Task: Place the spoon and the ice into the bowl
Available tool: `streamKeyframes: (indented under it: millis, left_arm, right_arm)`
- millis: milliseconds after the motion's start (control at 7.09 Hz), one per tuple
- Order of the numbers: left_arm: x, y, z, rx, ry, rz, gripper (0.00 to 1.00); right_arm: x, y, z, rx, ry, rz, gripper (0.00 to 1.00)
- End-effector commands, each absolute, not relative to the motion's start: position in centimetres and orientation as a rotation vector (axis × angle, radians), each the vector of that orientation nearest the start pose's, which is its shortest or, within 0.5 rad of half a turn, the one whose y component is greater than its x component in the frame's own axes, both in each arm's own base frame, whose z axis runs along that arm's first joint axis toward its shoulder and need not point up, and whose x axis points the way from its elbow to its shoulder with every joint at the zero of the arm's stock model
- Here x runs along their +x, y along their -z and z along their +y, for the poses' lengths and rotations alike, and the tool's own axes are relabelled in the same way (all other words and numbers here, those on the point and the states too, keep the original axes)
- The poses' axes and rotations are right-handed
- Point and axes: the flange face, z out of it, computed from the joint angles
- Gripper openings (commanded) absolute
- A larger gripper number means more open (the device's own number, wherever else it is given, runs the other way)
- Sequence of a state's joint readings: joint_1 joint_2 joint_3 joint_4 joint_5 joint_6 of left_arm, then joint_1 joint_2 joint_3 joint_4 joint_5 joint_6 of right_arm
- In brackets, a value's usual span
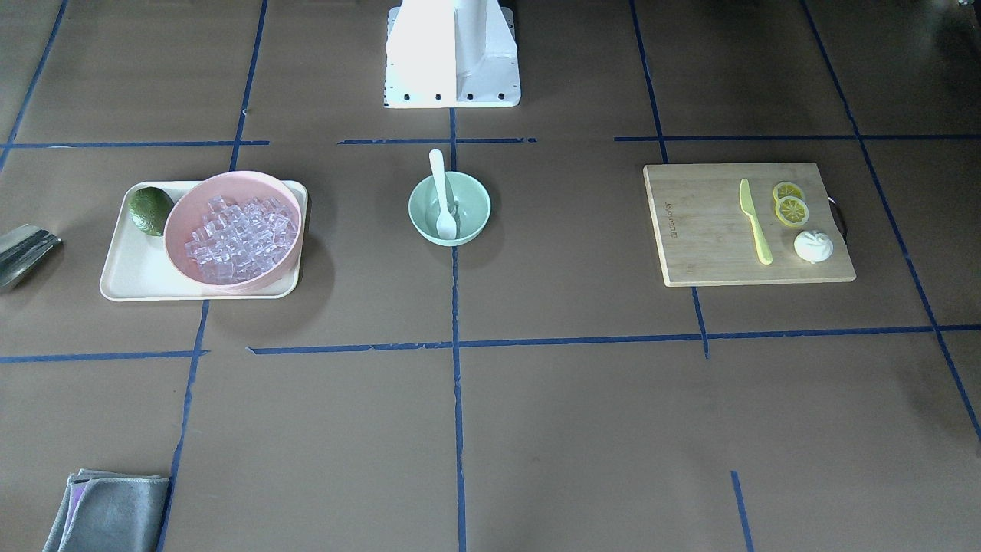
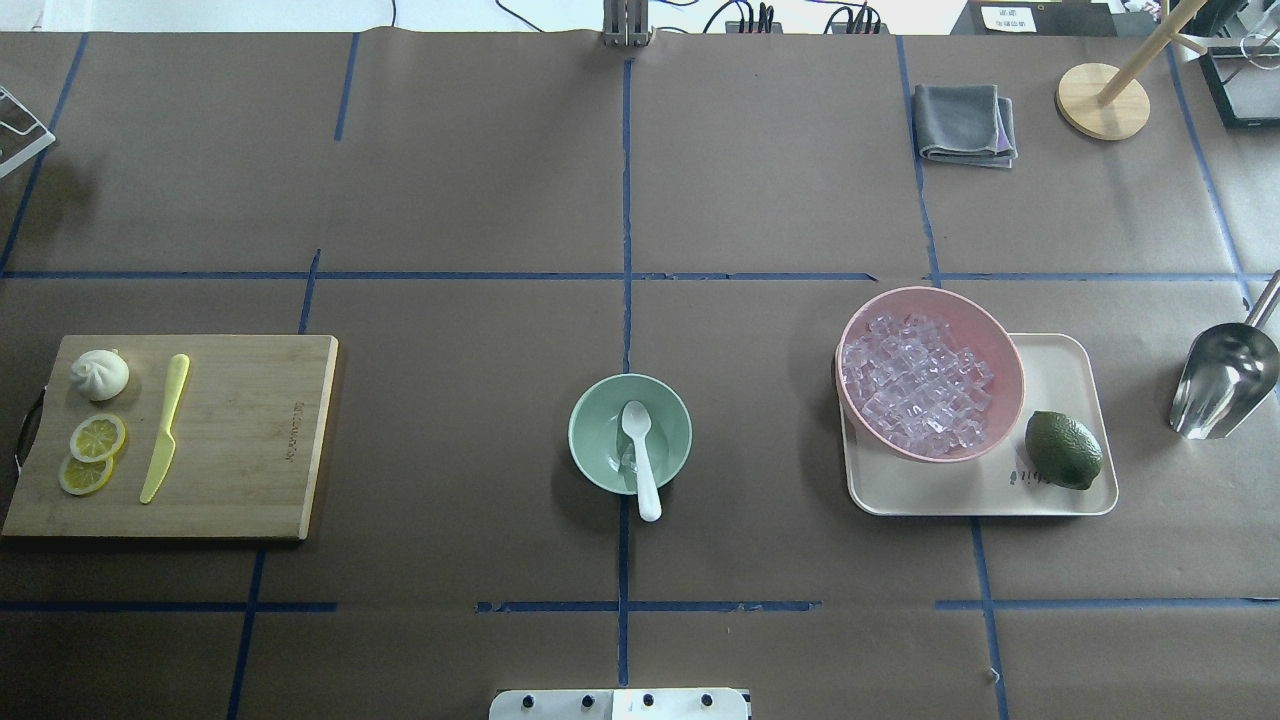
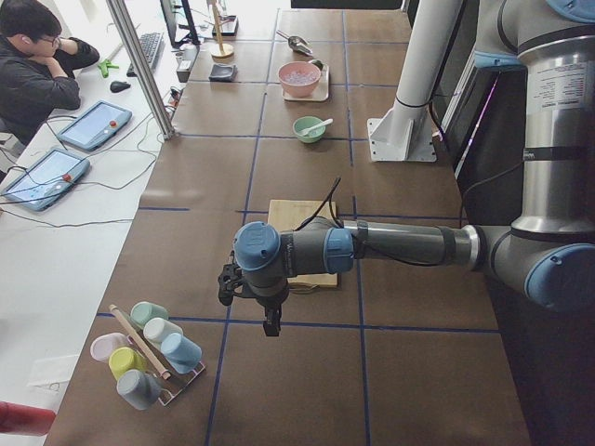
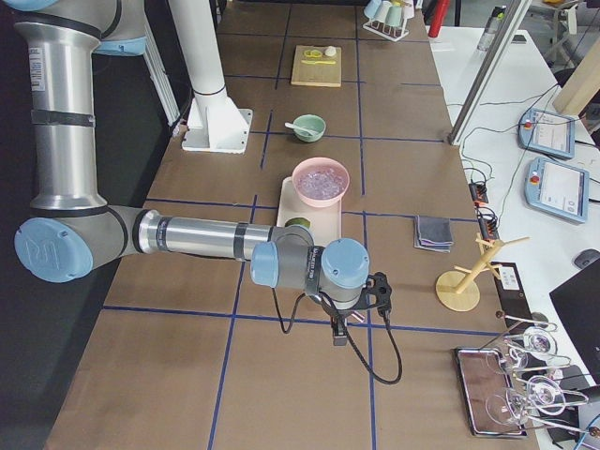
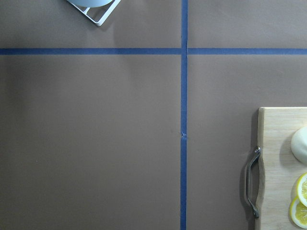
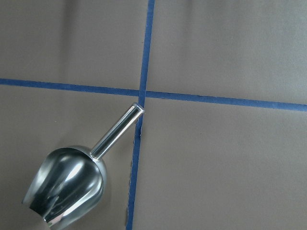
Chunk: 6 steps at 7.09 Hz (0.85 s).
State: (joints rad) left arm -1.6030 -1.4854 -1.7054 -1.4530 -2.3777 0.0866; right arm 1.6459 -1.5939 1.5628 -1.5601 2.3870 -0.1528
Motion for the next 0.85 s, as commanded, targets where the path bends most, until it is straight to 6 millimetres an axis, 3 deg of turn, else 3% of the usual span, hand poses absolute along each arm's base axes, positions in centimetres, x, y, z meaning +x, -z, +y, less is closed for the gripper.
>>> streamKeyframes:
  millis: [0, 705]
  left_arm:
    - [-7.60, -64.16, -45.06, 0.009, 0.028, 0.805, 1.00]
    - [-7.61, -64.12, -45.13, 0.015, 0.031, 0.805, 1.00]
  right_arm:
    - [9.67, -66.95, -47.47, 0.076, 0.066, -0.813, 1.00]
    - [9.69, -66.74, -47.64, 0.079, 0.067, -0.811, 1.00]
